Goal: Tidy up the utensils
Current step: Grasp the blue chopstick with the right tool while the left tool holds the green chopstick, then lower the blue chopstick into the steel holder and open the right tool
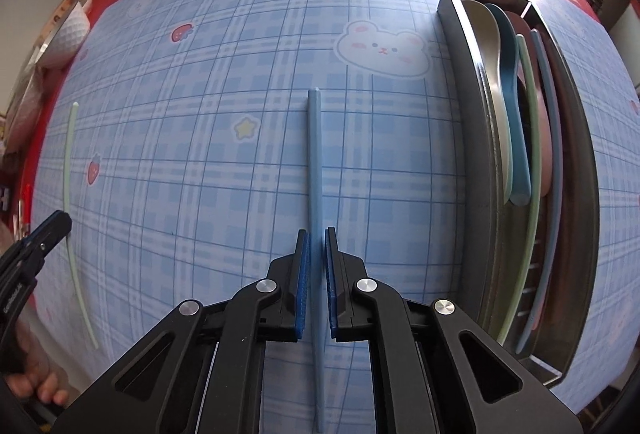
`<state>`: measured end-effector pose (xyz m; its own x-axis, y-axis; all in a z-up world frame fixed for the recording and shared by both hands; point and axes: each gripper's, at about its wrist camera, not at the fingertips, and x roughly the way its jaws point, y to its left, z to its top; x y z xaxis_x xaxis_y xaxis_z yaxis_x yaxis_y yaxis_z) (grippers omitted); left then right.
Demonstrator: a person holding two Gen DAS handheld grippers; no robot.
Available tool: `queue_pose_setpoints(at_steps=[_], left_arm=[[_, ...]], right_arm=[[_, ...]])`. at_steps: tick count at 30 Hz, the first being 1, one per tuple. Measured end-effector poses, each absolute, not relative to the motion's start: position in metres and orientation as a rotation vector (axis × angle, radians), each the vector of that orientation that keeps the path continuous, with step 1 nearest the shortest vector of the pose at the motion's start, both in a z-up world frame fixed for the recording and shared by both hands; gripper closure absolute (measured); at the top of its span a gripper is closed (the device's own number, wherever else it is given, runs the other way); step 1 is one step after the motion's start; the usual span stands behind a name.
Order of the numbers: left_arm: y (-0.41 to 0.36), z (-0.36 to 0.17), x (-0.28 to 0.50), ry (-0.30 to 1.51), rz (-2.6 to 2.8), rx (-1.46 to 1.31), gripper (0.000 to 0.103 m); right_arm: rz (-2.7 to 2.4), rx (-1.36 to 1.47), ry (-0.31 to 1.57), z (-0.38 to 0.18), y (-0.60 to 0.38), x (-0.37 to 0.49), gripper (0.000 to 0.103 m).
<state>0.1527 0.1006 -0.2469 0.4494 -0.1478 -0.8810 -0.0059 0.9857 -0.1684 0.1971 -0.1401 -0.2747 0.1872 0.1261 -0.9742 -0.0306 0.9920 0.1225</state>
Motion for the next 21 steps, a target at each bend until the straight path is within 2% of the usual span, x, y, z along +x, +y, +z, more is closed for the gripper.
queue_pose_setpoints(at_steps=[21], left_arm=[[0.091, -0.252, 0.156, 1.134, -0.079, -0.156, 0.097]], right_arm=[[0.182, 0.023, 1.317, -0.277, -0.141, 0.163, 0.095]])
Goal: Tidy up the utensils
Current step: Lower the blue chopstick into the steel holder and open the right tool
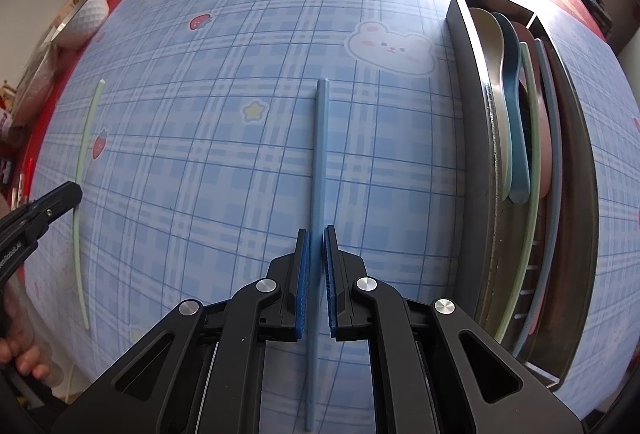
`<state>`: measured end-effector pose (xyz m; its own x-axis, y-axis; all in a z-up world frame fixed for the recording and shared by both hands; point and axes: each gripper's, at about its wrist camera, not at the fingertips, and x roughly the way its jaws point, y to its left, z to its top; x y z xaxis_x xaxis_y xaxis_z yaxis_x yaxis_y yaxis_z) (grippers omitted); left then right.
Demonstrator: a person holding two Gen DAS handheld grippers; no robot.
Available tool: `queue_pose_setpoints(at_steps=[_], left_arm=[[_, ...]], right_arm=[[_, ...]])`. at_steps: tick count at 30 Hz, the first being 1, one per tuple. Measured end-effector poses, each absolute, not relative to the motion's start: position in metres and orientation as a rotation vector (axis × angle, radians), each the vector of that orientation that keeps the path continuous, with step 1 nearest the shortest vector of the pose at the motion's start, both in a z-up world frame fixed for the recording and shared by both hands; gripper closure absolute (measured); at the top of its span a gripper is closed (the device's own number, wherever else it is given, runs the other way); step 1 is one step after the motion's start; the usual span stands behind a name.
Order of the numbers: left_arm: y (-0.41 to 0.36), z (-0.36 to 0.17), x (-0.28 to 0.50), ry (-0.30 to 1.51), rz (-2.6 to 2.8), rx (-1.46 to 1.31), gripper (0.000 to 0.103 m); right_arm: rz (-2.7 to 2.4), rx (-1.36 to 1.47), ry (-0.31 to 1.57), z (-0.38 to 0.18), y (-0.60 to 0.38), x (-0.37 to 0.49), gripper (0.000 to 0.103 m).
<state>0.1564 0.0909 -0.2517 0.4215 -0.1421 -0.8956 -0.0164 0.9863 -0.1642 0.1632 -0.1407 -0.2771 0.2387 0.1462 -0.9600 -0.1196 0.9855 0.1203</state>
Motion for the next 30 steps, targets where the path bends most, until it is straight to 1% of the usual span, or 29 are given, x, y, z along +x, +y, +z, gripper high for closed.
queue_pose_setpoints(at_steps=[15, 23, 30], left_arm=[[0.090, -0.237, 0.148, 1.107, -0.039, -0.139, 0.097], [0.086, -0.228, 0.137, 1.088, -0.014, -0.134, 0.097], [0.074, -0.214, 0.133, 1.066, -0.013, -0.137, 0.097]], right_arm=[[0.219, 0.017, 1.292, -0.275, -0.147, 0.159, 0.095], [0.258, 0.127, 1.289, -0.273, -0.169, 0.158, 0.097], [0.291, 0.252, 1.205, -0.244, -0.200, 0.155, 0.097]])
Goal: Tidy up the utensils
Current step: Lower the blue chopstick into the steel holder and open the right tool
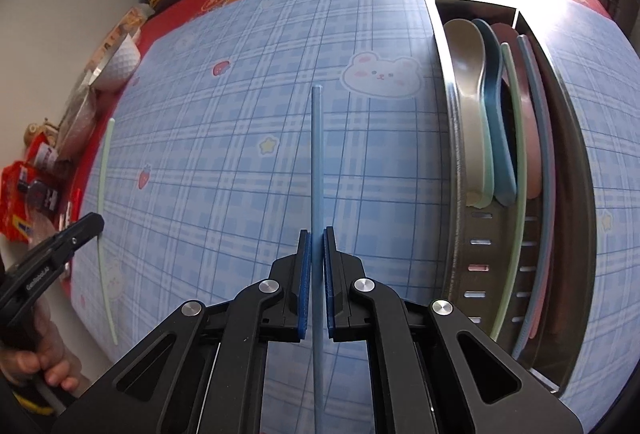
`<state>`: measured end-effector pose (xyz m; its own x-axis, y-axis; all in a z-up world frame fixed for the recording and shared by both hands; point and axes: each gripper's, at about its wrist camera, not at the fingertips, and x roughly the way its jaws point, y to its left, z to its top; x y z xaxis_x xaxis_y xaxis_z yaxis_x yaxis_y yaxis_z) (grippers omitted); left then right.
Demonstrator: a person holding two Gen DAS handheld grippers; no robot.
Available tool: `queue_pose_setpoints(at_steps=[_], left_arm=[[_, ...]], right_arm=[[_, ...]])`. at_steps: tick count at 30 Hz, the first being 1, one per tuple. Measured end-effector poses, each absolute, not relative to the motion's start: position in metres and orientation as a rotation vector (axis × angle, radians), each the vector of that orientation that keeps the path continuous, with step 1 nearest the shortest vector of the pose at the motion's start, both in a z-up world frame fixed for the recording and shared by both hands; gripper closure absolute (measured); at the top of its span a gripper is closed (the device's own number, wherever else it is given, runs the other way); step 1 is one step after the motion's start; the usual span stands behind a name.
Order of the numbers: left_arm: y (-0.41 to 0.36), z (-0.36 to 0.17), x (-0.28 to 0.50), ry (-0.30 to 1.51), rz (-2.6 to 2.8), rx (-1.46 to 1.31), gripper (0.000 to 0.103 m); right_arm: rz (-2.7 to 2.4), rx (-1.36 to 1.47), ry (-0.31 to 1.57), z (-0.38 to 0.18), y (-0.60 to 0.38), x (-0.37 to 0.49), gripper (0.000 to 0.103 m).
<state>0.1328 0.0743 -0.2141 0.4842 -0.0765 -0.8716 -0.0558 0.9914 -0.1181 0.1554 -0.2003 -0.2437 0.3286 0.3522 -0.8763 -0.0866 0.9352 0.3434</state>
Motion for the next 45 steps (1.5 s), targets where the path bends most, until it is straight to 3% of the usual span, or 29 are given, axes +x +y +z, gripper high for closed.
queue_pose_setpoints(at_steps=[14, 45], left_arm=[[0.009, -0.193, 0.144, 1.016, -0.097, -0.065, 0.097], [0.001, -0.207, 0.128, 1.051, -0.025, -0.120, 0.097]], right_arm=[[0.181, 0.361, 1.039, -0.191, -0.295, 0.149, 0.097], [0.094, 0.302, 1.171, -0.245, -0.316, 0.195, 0.095]])
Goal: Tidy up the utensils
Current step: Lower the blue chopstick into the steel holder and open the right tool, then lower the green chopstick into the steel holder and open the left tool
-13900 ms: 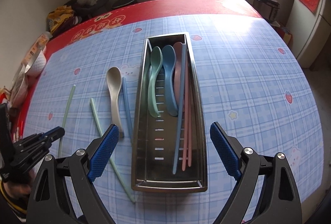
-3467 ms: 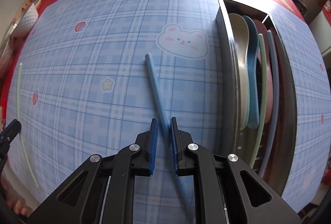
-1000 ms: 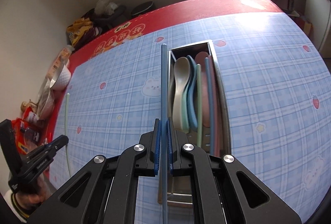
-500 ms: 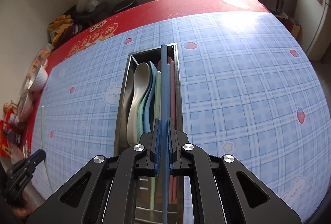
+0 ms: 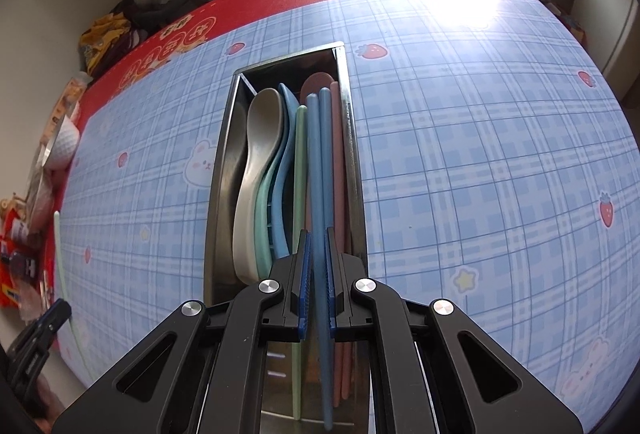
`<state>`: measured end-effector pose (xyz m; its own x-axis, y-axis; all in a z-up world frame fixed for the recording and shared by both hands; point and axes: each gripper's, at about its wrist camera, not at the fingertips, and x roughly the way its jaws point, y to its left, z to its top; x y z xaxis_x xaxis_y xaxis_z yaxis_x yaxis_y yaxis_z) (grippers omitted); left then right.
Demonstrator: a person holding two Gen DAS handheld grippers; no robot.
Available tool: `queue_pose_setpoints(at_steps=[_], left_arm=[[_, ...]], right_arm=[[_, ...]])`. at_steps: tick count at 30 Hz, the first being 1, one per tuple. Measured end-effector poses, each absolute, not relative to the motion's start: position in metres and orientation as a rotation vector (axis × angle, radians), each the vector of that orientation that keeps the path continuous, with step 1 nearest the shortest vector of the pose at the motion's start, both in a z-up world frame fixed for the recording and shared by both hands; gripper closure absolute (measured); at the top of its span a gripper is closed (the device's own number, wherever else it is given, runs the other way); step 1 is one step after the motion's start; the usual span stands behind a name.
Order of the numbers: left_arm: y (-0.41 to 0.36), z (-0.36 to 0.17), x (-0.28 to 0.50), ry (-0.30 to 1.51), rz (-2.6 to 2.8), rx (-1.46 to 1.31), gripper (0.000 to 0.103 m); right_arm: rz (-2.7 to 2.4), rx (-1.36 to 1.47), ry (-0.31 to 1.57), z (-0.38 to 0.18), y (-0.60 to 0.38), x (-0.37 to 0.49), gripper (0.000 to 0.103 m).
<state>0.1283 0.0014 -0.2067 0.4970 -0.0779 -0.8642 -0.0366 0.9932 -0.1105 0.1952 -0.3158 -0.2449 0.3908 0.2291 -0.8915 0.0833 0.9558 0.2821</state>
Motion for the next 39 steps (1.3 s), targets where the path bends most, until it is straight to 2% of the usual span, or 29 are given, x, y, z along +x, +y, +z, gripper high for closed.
queue_pose_setpoints(at_steps=[10, 12, 13, 14, 18, 24, 25, 39], left_arm=[[-0.025, -0.204, 0.138, 1.061, -0.082, -0.083, 0.097], [-0.032, -0.204, 0.141, 1.070, -0.100, -0.077, 0.097], [-0.037, -0.205, 0.142, 1.075, -0.109, -0.073, 0.097], [-0.041, -0.205, 0.144, 1.079, -0.118, -0.067, 0.097], [-0.062, -0.204, 0.149, 1.093, -0.161, -0.051, 0.097], [-0.096, -0.198, 0.158, 1.120, -0.237, -0.066, 0.097], [-0.102, -0.196, 0.160, 1.121, -0.250, -0.069, 0.097], [-0.200, -0.192, 0.198, 1.125, -0.380, -0.065, 0.097]], right_arm=[[0.128, 0.283, 1.101, -0.218, -0.324, 0.167, 0.094], [0.130, 0.264, 1.084, -0.214, -0.328, 0.158, 0.083], [0.130, 0.260, 1.072, -0.211, -0.331, 0.153, 0.064], [0.131, 0.258, 1.053, -0.209, -0.334, 0.149, 0.051], [0.138, 0.259, 1.036, -0.202, -0.346, 0.137, 0.050], [0.122, 0.282, 0.998, -0.191, -0.368, 0.127, 0.026], [0.114, 0.284, 0.992, -0.190, -0.371, 0.126, 0.016], [0.029, 0.355, 0.997, -0.204, -0.420, 0.111, 0.016]])
